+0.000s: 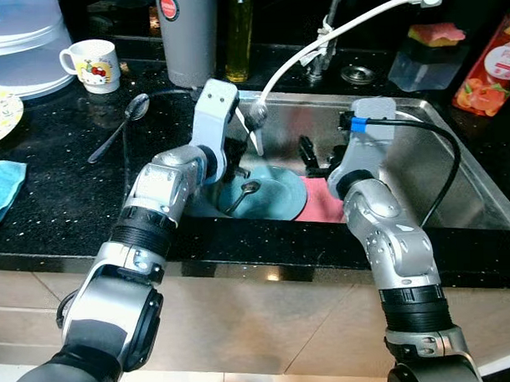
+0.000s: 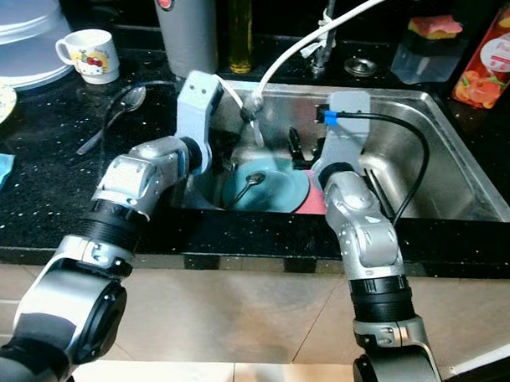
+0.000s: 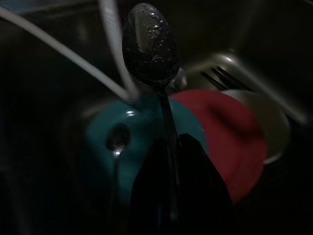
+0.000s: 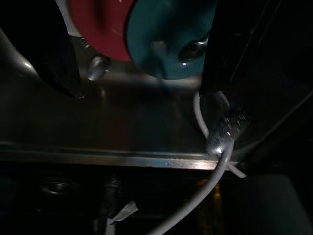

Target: Kitchen organization

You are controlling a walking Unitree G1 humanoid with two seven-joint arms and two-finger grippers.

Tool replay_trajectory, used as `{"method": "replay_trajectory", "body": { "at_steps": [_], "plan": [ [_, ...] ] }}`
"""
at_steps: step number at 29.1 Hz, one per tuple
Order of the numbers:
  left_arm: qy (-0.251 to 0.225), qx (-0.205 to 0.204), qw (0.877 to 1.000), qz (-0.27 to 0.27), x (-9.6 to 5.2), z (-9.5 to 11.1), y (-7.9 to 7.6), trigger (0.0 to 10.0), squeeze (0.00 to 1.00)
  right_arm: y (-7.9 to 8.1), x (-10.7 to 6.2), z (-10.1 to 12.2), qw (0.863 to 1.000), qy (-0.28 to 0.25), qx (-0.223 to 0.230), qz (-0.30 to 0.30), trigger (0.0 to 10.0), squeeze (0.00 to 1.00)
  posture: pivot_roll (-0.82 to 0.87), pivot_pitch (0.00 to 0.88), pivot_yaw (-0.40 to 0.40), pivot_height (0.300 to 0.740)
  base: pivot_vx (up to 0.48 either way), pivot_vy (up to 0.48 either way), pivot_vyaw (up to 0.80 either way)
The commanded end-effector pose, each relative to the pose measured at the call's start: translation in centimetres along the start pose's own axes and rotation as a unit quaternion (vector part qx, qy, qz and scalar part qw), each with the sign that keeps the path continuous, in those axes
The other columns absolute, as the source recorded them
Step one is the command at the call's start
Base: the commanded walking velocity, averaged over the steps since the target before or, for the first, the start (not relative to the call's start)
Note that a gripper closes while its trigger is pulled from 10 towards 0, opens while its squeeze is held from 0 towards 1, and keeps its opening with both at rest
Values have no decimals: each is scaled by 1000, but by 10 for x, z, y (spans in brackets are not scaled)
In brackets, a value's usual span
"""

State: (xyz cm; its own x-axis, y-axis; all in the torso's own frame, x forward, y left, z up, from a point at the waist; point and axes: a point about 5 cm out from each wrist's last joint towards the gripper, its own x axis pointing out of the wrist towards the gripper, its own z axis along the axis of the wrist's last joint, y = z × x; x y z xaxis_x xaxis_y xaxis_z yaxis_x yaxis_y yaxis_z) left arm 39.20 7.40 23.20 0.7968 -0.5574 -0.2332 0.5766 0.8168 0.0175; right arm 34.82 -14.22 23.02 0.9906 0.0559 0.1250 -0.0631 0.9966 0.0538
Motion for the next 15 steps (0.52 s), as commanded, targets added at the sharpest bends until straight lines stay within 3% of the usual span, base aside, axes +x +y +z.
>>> {"method": "replay_trajectory", "body": {
  "at_steps": [1, 2, 3, 7, 8, 9, 12, 15],
  "plan": [
    [9, 0, 1000, -12, 1, -4, -5, 6510, 0, -4, -1, -6, 1000, 13, 2, -12, 10000, 0, 236, 71, -31, 740, 0, 0, 0],
    [10, 5, 1000, -10, 0, -5, -4, 8706, 0, -4, -1, -6, 1000, 13, 4, -14, 10000, 0, 235, 74, -30, 740, 0, 0, 0],
    [11, 7, 1000, -9, 0, -6, -4, 10000, 0, -3, -1, -6, 1000, 12, 5, -16, 10000, 0, 235, 74, -30, 740, 0, 0, 0],
    [12, 28, 1000, -5, -4, -9, 0, 10000, 35, -2, 1, -5, 1000, 5, 15, -25, 10000, 0, 239, 78, -32, 740, 0, 0, 0],
    [14, 30, 999, -4, -4, -10, 1, 10000, 278, -1, 1, -5, 1000, 5, 16, -25, 10000, 0, 239, 79, -33, 740, 0, 0, 0],
    [18, 33, 999, -5, -4, -12, 0, 10000, 1000, 0, 1, -5, 1000, 3, 17, -22, 10000, 0, 239, 79, -33, 740, 0, 0, 0],
    [22, 35, 999, -11, -5, -15, -1, 10000, 1000, 2, 1, -3, 1000, 0, 16, -16, 10000, 0, 239, 80, -34, 740, 0, 0, 0],
    [-12, 46, 999, -22, -7, -8, -5, 10000, 1000, 5, 0, 0, 1000, -14, 20, -4, 10000, 0, 238, 80, -35, 740, 0, 0, 0]
  ]
}}
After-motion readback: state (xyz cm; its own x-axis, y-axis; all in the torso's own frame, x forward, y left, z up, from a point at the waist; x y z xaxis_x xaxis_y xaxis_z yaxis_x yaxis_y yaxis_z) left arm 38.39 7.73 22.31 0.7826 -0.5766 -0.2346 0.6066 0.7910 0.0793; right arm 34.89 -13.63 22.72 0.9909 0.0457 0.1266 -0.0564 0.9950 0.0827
